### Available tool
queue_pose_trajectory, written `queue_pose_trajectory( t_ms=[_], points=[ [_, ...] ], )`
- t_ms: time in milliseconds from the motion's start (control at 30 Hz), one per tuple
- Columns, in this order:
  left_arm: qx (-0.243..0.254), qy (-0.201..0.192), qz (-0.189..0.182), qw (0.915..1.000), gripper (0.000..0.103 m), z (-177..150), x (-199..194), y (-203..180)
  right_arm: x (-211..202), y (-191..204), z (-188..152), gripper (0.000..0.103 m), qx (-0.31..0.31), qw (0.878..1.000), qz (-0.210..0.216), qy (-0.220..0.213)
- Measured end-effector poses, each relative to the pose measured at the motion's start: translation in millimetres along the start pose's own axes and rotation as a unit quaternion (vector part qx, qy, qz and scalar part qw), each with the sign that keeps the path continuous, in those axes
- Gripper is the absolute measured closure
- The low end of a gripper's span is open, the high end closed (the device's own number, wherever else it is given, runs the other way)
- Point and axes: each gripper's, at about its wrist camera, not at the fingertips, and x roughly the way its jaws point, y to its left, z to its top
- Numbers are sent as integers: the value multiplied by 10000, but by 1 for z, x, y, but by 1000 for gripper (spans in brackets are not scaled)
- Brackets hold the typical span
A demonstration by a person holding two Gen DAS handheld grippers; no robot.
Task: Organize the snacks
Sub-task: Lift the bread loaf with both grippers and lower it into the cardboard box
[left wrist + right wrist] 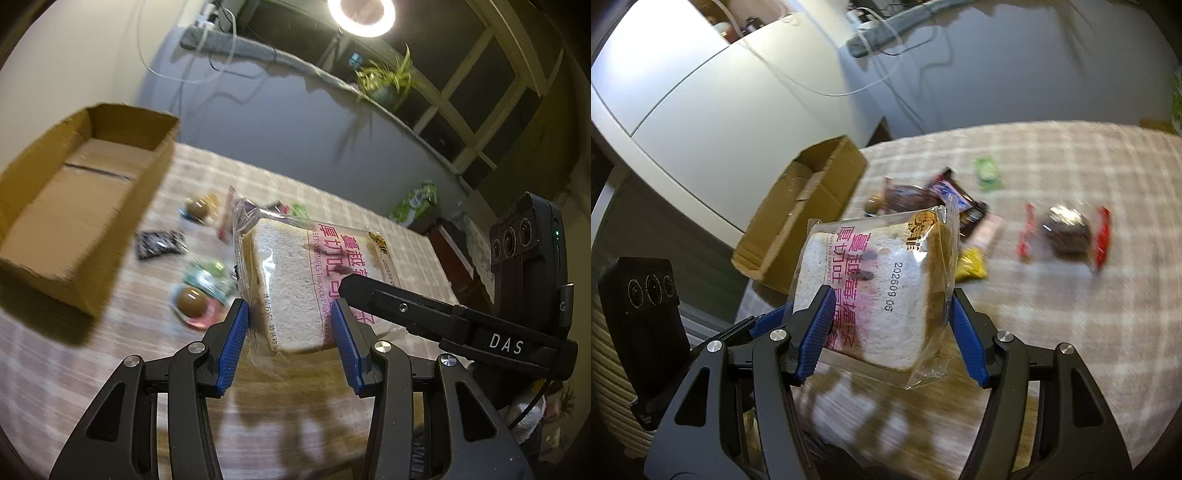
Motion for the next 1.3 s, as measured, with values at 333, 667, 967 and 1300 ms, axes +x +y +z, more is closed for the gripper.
queue_pose_trajectory(
  t_ms=[333, 667, 967, 1300],
  points=[
    [-192, -487, 314, 9981, 59, 23, -32, 44, 35, 65, 33, 37, -585, 9981, 169, 42],
    [-390, -773, 687, 9939, 59, 39, -55, 93, 86, 118, 56, 37, -958, 9944, 393, 231],
    [-513, -848, 1000, 9900, 59, 48, -57, 124, 130, 144, 67, 37, -1149, 9910, 504, 461],
    [-657, -808, 1102, 9884, 58, 52, -54, 148, 161, 154, 71, 37, -1281, 9882, 555, 626]
  ],
)
